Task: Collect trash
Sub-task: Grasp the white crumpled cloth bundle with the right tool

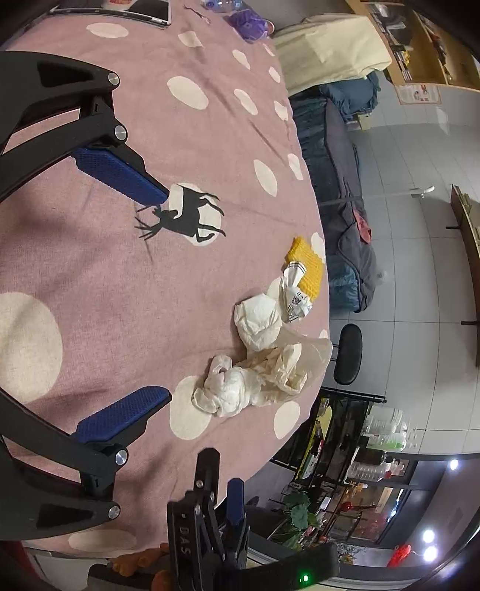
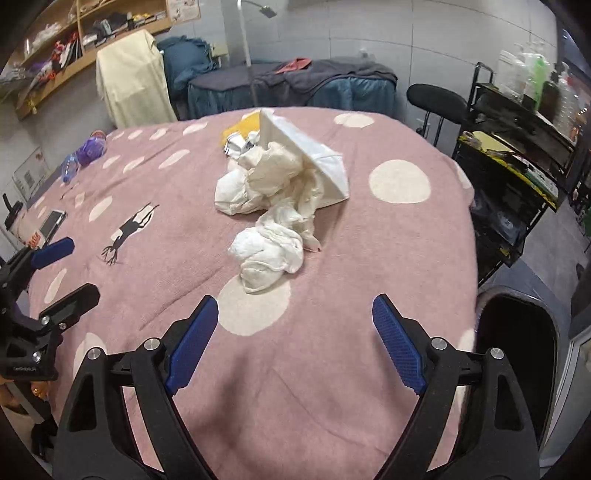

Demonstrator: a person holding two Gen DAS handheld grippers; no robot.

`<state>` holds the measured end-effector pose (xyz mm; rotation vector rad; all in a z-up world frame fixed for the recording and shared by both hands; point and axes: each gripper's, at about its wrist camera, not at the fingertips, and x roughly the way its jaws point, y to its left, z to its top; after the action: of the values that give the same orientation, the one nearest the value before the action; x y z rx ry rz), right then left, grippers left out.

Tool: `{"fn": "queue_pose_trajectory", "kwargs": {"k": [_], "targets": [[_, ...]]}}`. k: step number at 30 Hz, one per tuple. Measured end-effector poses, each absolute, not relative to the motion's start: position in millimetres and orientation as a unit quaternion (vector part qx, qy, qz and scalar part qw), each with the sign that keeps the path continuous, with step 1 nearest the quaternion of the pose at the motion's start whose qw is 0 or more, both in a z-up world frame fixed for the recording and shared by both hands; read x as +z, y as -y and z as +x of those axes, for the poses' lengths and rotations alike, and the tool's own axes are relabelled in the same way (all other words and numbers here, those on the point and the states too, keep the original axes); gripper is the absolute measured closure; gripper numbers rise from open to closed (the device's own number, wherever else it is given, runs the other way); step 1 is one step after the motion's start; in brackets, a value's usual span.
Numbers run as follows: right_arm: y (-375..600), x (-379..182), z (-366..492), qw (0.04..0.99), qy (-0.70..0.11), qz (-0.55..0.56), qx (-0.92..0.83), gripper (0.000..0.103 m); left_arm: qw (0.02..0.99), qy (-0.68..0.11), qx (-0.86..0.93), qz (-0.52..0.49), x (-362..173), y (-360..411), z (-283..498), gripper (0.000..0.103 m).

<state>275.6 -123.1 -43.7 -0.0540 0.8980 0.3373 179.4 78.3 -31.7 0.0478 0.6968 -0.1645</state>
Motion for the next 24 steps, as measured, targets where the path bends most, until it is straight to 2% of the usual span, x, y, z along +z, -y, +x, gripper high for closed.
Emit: {"fn": "queue_pose_trajectory", "kwargs": {"k": [2, 4, 8, 9, 10, 13, 16, 24], "targets": [[108.3, -51.9, 292.5, 0.877, -0.45, -0.038, 0.162, 0.019, 0.936, -0.342, -0.08, 0.021, -32.6, -82.4, 183.6, 0.006], [94.6, -60.0, 309.2, 0.868, -0.466, -0.047, 0.163, 0.029, 0.935, -0.344, -0.08, 0.023, -33.3, -84.7, 184.1, 0.006], [75.1, -71.6, 330.9, 0.854, -0.491, -0.066, 0.159, 0.037, 0.934, -0.348, -0.079, 0.03, -35.9, -87.7, 187.4, 0.006], [71.2, -74.0, 334.6, 0.852, -0.494, -0.072, 0.158, 0.042, 0.933, -0.349, -0.08, 0.028, -36.7, -88.6, 189.1, 0.006], [67.2, -76.8, 338.7, 0.85, -0.497, -0.077, 0.155, 0.052, 0.933, -0.35, -0.08, 0.027, -37.3, -88.9, 190.3, 0.006], [68.3, -82.0, 345.5, 0.844, -0.509, -0.064, 0.159, 0.066, 0.93, -0.356, -0.084, 0.023, -40.5, -89.5, 195.9, 0.006], [76.1, -76.2, 342.0, 0.847, -0.503, -0.05, 0.163, 0.07, 0.927, -0.362, -0.092, 0.022, -43.5, -87.1, 202.2, 0.006], [110.4, -51.4, 296.6, 0.862, -0.476, -0.01, 0.176, 0.07, 0.925, -0.361, -0.122, 0.004, -38.0, -73.7, 224.4, 0.007]]}}
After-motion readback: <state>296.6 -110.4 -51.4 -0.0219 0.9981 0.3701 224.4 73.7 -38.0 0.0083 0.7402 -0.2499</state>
